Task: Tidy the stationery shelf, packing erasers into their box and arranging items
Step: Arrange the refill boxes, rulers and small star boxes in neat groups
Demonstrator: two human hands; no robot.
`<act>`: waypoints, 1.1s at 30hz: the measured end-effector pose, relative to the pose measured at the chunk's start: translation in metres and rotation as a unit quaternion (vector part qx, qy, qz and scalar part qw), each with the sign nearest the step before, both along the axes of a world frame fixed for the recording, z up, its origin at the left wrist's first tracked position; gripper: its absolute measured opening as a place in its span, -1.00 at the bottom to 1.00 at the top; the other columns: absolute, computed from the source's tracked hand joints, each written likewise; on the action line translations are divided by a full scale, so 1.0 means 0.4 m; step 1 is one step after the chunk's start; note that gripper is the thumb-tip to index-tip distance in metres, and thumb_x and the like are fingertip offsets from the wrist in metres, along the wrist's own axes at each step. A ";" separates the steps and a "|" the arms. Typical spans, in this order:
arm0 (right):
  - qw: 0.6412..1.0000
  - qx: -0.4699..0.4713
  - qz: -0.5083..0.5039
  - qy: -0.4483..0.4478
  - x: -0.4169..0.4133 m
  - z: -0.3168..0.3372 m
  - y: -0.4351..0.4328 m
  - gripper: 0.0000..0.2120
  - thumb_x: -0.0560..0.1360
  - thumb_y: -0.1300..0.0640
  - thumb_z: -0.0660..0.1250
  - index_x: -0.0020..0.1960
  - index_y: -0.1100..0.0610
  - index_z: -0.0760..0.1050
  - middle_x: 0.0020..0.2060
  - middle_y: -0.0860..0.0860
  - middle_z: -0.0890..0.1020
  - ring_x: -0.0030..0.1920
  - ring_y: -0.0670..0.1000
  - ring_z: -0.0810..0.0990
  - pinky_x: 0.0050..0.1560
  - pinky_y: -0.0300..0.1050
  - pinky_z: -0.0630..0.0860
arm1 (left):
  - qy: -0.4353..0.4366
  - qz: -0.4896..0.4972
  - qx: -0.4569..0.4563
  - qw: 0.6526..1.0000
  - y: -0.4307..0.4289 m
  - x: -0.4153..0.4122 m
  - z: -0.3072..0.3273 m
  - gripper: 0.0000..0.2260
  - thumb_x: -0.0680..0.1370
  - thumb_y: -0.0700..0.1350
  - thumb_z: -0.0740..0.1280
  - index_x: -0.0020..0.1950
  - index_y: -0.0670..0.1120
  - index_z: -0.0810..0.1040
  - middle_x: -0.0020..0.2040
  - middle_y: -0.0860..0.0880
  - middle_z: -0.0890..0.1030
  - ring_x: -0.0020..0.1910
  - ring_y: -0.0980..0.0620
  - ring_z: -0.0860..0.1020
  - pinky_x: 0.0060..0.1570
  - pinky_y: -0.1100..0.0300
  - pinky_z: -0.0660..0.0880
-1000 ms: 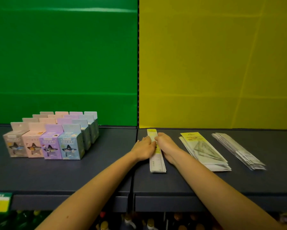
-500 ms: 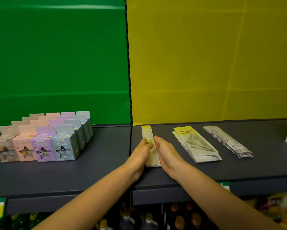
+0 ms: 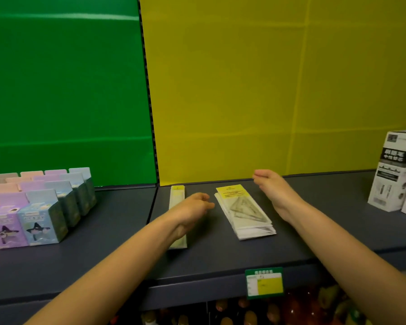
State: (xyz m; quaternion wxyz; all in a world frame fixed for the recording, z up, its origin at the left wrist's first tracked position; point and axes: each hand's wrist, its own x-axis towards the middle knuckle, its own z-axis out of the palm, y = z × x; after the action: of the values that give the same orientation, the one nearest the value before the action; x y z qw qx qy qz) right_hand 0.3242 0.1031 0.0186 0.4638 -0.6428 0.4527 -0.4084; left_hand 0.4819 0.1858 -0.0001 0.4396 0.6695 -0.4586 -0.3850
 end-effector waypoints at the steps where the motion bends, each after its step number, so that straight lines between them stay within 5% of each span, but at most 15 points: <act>1: 1.000 0.016 0.006 0.023 -0.008 -0.011 -0.017 -0.57 0.58 0.20 0.15 0.43 0.20 0.24 0.41 0.12 0.34 0.41 0.08 0.29 0.34 -0.11 0.23 | 0.011 0.010 0.010 1.000 -0.019 -0.017 -0.003 -0.57 0.57 -0.24 0.19 0.43 -0.20 0.22 0.44 -0.18 0.30 0.42 -0.10 0.28 0.43 0.10 0.21; 5: 0.992 0.070 0.057 0.089 -0.012 -0.056 -0.076 -0.52 0.56 0.20 0.16 0.45 0.25 0.18 0.41 0.10 0.33 0.43 0.11 0.27 0.37 -0.05 0.23 | 0.029 0.061 0.021 0.998 -0.082 -0.086 0.000 -0.59 0.58 -0.26 0.16 0.42 -0.25 0.21 0.41 -0.21 0.33 0.38 -0.13 0.32 0.16 0.18 0.29; 9: 0.986 0.106 0.099 0.087 0.004 -0.081 -0.106 -0.88 0.50 0.26 0.15 -0.10 0.18 0.46 -0.08 0.13 0.58 0.10 0.19 0.54 0.09 0.03 0.44 | 0.061 0.105 0.008 0.993 -0.120 -0.139 0.005 -0.64 0.58 -0.30 0.12 0.38 -0.28 0.23 0.34 -0.22 0.39 0.28 -0.16 0.42 0.06 0.16 0.32; 12: 0.985 0.092 0.127 0.069 0.022 -0.132 -0.171 -0.67 0.45 0.15 0.17 0.18 0.23 0.45 0.17 0.19 0.55 0.18 0.19 0.52 0.27 0.12 0.43 | 0.079 0.119 -0.006 0.990 -0.129 -0.169 0.001 -0.65 0.59 -0.27 0.11 0.38 -0.24 0.22 0.33 -0.21 0.40 0.11 -0.11 0.44 0.01 0.13 0.35; 14: 0.982 0.114 0.149 0.026 0.020 -0.138 -0.177 -0.54 0.43 0.08 0.19 0.30 0.20 0.37 0.26 0.17 0.50 0.24 0.17 0.48 0.31 0.14 0.39 | 0.105 0.136 -0.024 0.985 -0.126 -0.178 0.000 -0.60 0.59 -0.26 0.11 0.43 -0.22 0.16 0.38 -0.22 0.36 0.22 -0.14 0.44 0.04 0.10 0.37; 20: 0.967 0.184 0.159 -0.074 -0.049 -0.095 -0.066 -0.65 0.58 0.09 0.12 0.29 0.22 0.39 0.18 0.14 0.59 0.16 0.10 0.58 0.30 0.10 0.43 | 0.177 0.151 -0.041 0.972 -0.075 -0.191 -0.021 -0.50 0.57 -0.23 0.15 0.48 -0.21 0.07 0.43 -0.22 0.32 0.33 -0.15 0.41 0.25 0.01 0.37; 27: 0.953 0.202 0.192 -0.118 -0.074 -0.107 -0.020 -0.65 0.60 0.08 0.06 0.29 0.19 0.43 0.20 0.14 0.59 0.22 0.10 0.55 0.38 0.08 0.35 | 0.189 0.098 -0.073 0.974 -0.024 -0.226 -0.032 -0.64 0.60 -0.29 0.07 0.41 -0.24 0.23 0.14 -0.04 0.45 0.08 0.06 0.43 0.04 0.24 0.37; 30: 0.953 0.198 0.195 -0.124 -0.081 -0.111 -0.007 -0.63 0.59 0.04 0.08 0.31 0.18 0.43 0.22 0.12 0.58 0.25 0.09 0.52 0.40 0.07 0.31 | 0.182 0.099 -0.056 0.977 -0.019 -0.213 -0.046 -0.63 0.59 -0.27 0.08 0.40 -0.28 0.24 0.30 -0.15 0.49 0.18 -0.04 0.50 0.03 0.21 0.45; 33: 0.951 0.194 0.202 -0.132 -0.087 -0.115 0.009 -0.62 0.60 0.04 0.08 0.34 0.16 0.40 0.26 0.08 0.54 0.29 0.05 0.49 0.43 0.05 0.27 | 0.170 0.090 -0.057 0.980 -0.008 -0.218 -0.048 -0.67 0.59 -0.27 0.08 0.35 -0.29 0.30 0.23 -0.19 0.54 0.08 -0.04 0.54 0.01 0.25 0.46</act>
State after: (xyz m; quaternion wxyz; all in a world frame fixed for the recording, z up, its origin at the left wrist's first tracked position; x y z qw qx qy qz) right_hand 0.2896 0.1068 -0.0275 0.7080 -0.5583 0.3188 -0.2921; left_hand 0.3947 0.1827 -0.0192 0.5811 0.6070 -0.3362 -0.4252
